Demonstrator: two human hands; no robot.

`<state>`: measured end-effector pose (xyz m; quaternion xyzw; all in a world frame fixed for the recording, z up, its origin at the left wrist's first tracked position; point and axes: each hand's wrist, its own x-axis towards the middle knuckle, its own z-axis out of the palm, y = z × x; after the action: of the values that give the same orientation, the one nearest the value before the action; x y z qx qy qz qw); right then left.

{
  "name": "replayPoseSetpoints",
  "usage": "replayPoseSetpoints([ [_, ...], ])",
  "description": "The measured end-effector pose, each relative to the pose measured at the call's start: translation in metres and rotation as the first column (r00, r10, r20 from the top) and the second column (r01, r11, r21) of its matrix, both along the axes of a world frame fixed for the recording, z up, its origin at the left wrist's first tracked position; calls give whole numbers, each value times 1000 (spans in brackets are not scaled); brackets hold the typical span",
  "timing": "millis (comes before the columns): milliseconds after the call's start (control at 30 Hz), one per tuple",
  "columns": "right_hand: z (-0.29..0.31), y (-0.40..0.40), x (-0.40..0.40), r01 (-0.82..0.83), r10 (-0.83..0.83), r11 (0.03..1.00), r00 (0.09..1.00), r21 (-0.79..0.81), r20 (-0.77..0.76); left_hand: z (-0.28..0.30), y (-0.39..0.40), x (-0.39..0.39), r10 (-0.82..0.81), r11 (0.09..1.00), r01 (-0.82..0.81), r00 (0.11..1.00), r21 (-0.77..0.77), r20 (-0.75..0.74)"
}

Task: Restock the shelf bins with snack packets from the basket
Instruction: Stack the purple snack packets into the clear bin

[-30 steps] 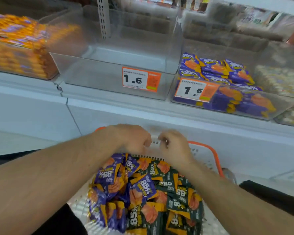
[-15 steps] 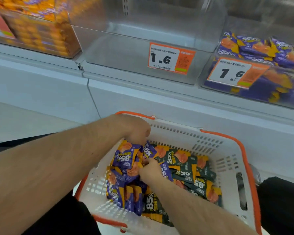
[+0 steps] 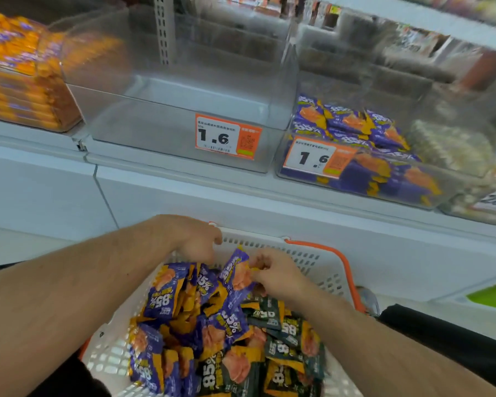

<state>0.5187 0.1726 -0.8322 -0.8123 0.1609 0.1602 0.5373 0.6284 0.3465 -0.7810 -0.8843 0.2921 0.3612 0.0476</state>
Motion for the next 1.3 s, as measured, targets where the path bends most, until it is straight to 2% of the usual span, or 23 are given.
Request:
replayPoseSetpoints([
  [167, 48, -36, -9, 32, -38, 999, 988, 39, 151, 11, -6, 5, 146, 983, -150, 988, -109, -39],
  [233, 68, -47, -11, 49, -63, 996, 975, 68, 215, 18, -15, 6, 222, 947, -245, 967, -210, -124],
  [300, 88, -53, -13, 64, -88, 994, 958, 94, 274, 25, -24, 4, 272, 873, -368, 912, -319, -308],
  [367, 104, -57, -16, 83, -117, 989, 943, 121, 312, 32, -29, 1, 248, 819, -428, 865, -383, -437],
  [433, 119, -62, -17, 100, -144, 985, 931, 143, 337, 40, -32, -1, 235, 755, -486, 827, -440, -510],
  [533, 139, -70, -18, 138, -183, 980, 913, 146, 365, 56, -35, -2, 235, 587, -581, 789, -563, -568],
  [600, 151, -74, -20, 149, -199, 975, 911, 163, 361, 74, -38, -6, 183, 515, -563, 809, -647, -558],
  [700, 159, -79, -22, 167, -237, 962, 902, 215, 362, 100, -42, -15, 87, 526, -405, 900, -748, -427],
  [733, 160, -80, -22, 188, -269, 953, 889, 238, 371, 107, -44, -17, 68, 502, -373, 917, -781, -394],
  [767, 159, -81, -21, 213, -303, 942, 873, 260, 382, 113, -47, -18, 55, 450, -360, 925, -817, -377],
  [833, 159, -81, -16, 259, -373, 914, 840, 313, 394, 123, -56, -18, 71, 283, -378, 925, -882, -374],
  [900, 162, -82, -9, 301, -451, 874, 795, 382, 406, 129, -69, -15, 151, 85, -377, 920, -922, -362],
  [933, 166, -86, -3, 335, -500, 851, 753, 405, 427, 128, -77, -13, 224, 22, -319, 925, -947, -307],
  [967, 171, -91, 3, 389, -553, 826, 699, 408, 453, 126, -84, -12, 322, 19, -193, 930, -981, -177],
  [1000, 176, -98, 10, 450, -596, 802, 643, 392, 481, 122, -91, -10, 428, 104, -11, 903, -994, 35],
  [1033, 184, -105, 16, 514, -629, 776, 585, 366, 512, 117, -97, -9, 497, 264, 159, 823, -951, 276],
  [1067, 193, -115, 22, 574, -652, 747, 532, 336, 540, 112, -100, -9, 502, 438, 244, 732, -865, 461],
  [1100, 203, -124, 27, 625, -666, 719, 490, 306, 563, 108, -102, -8, 462, 589, 254, 672, -767, 578],
  [1133, 213, -135, 32, 661, -680, 693, 466, 288, 567, 103, -104, -7, 405, 700, 235, 647, -674, 646],
  [1167, 220, -146, 36, 681, -690, 676, 453, 281, 564, 96, -105, -6, 353, 775, 216, 633, -595, 689],
  [1200, 224, -158, 41, 693, -701, 667, 458, 275, 547, 90, -107, -6, 326, 809, 213, 612, -547, 720],
  [1300, 209, -197, 58, 749, -718, 629, 458, 207, 524, 80, -109, -7, 365, 806, 204, 567, -556, 738],
])
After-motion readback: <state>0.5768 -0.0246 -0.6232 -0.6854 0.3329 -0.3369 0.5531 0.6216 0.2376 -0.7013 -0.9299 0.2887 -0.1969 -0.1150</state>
